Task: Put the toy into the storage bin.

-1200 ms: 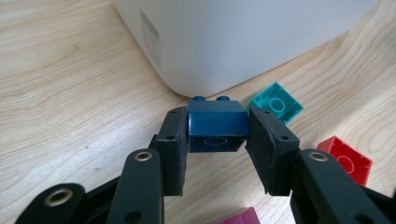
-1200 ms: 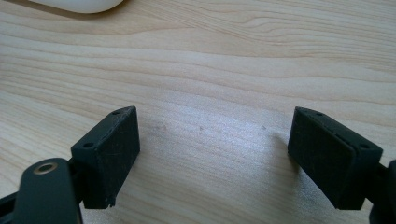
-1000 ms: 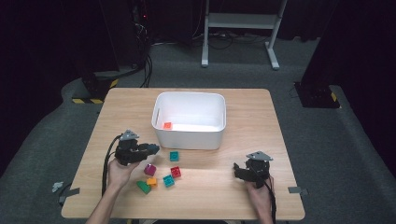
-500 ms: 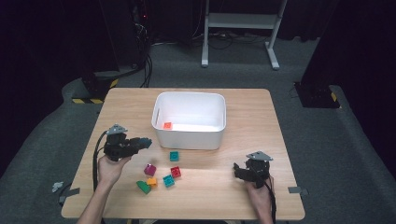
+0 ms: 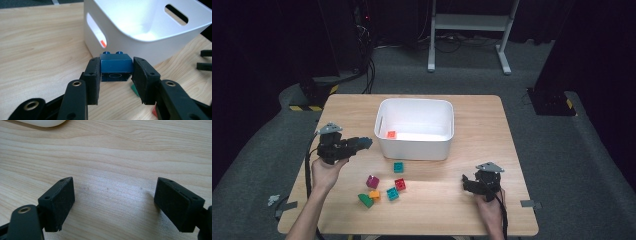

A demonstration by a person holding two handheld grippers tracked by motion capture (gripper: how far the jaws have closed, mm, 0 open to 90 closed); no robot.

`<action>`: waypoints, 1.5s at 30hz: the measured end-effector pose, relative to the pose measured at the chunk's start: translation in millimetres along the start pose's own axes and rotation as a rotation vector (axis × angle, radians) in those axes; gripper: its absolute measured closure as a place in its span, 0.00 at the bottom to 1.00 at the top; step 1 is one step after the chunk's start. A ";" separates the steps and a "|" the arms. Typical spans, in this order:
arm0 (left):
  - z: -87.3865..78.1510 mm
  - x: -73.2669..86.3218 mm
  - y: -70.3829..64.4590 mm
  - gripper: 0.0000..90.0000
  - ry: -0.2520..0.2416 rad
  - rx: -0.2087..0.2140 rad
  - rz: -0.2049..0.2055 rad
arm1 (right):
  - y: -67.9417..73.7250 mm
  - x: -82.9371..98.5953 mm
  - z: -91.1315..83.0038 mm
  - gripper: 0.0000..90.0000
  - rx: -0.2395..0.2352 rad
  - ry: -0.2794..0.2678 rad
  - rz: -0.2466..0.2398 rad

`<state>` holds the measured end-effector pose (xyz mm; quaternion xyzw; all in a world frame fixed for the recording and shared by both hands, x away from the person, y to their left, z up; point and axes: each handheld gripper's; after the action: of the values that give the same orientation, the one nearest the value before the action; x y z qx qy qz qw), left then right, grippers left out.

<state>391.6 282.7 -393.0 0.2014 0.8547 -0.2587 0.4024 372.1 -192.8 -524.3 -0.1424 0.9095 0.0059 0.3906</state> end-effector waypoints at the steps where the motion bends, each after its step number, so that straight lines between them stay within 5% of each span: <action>1: -1.1 -2.6 -0.5 0.65 -0.001 0.003 -0.001 | 0.0 0.0 0.0 0.18 0.000 0.000 0.000; 21: -6.0 -53.8 -13.2 0.65 -0.026 0.028 0.019 | 0.0 0.0 0.0 0.18 0.000 0.000 0.000; 45: 25.4 -96.5 -31.5 0.65 0.007 0.043 0.062 | 0.0 0.0 0.0 0.18 0.000 0.000 -0.001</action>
<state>446.5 229.5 -321.5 0.2370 0.8437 -0.2638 0.4029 372.1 -192.9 -524.3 -0.1427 0.9094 0.0057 0.3906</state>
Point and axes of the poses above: each handheld gripper's, and its own axes: z roughly forward along the jaws, x roughly out of its underside, y roughly to its left, and after that the axes turned 7 degrees about x, right-handed
